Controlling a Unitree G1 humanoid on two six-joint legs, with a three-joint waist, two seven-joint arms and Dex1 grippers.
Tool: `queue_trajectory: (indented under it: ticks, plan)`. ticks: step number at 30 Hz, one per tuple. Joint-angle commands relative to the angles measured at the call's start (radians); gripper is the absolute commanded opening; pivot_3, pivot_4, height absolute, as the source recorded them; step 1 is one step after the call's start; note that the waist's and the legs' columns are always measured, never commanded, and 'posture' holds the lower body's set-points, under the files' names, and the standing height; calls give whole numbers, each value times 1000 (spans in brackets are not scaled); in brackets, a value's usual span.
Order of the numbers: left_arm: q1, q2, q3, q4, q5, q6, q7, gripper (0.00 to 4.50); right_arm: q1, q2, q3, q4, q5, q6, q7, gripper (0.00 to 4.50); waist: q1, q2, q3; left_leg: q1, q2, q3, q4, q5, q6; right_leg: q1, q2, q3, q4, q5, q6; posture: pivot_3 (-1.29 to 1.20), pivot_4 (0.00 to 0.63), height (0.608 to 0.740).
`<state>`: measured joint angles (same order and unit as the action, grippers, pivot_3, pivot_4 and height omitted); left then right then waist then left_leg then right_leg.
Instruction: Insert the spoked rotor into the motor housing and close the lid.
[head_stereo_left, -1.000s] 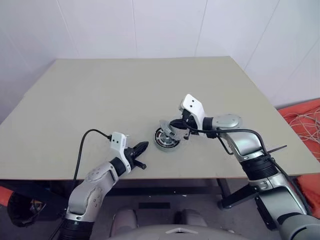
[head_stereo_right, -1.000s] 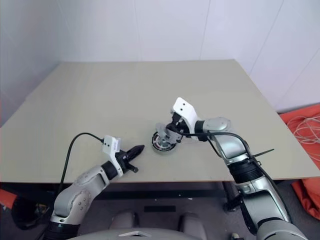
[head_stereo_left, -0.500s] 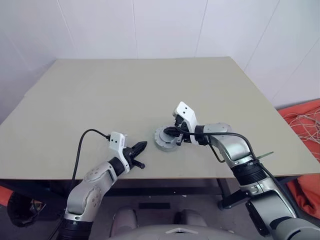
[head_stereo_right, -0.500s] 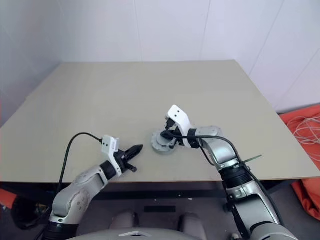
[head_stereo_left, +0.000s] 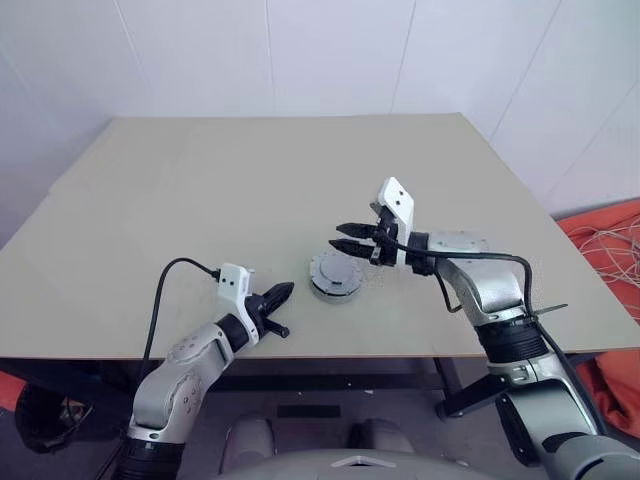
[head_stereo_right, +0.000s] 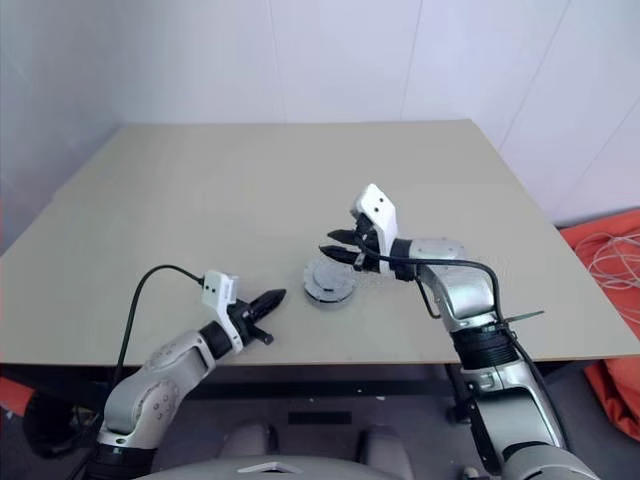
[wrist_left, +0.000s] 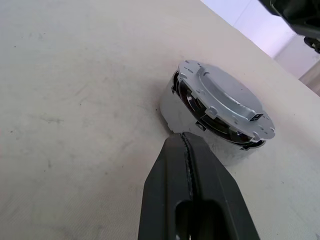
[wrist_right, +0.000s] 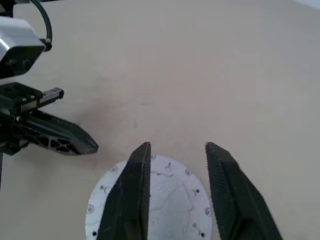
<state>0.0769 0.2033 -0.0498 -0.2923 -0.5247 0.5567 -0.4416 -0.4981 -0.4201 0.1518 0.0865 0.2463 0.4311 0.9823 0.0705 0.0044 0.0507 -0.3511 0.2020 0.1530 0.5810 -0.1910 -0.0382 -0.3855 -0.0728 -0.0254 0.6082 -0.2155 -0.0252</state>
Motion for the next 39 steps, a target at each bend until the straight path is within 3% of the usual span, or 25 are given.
queue_trajectory:
  ticks: [1,5,18,39]
  plan:
    - [-17,4,7,-33,-7,-6,-6,0,-36,-10,10,58,2,-62,54,3090,0,0,0,0,0,0,0,0,0,0,0,0,0,0,0,0,0,740]
    - [-13,4,14,-33,-10,-6,-4,0,-64,-18,33,133,-11,-109,122,4477,-1,0,0,0,0,0,0,0,0,0,0,0,0,0,0,0,0,740]
    - [-17,-1,19,-26,-7,-10,3,0,-175,25,75,354,-60,-258,243,4477,-1,0,0,-1,0,0,0,0,0,0,0,0,0,1,-1,0,0,740]
    - [-16,-6,30,-18,-4,-18,4,0,-139,24,104,469,-126,-335,297,4477,-1,0,0,-1,0,0,0,0,1,-1,0,-1,0,1,-2,0,0,740]
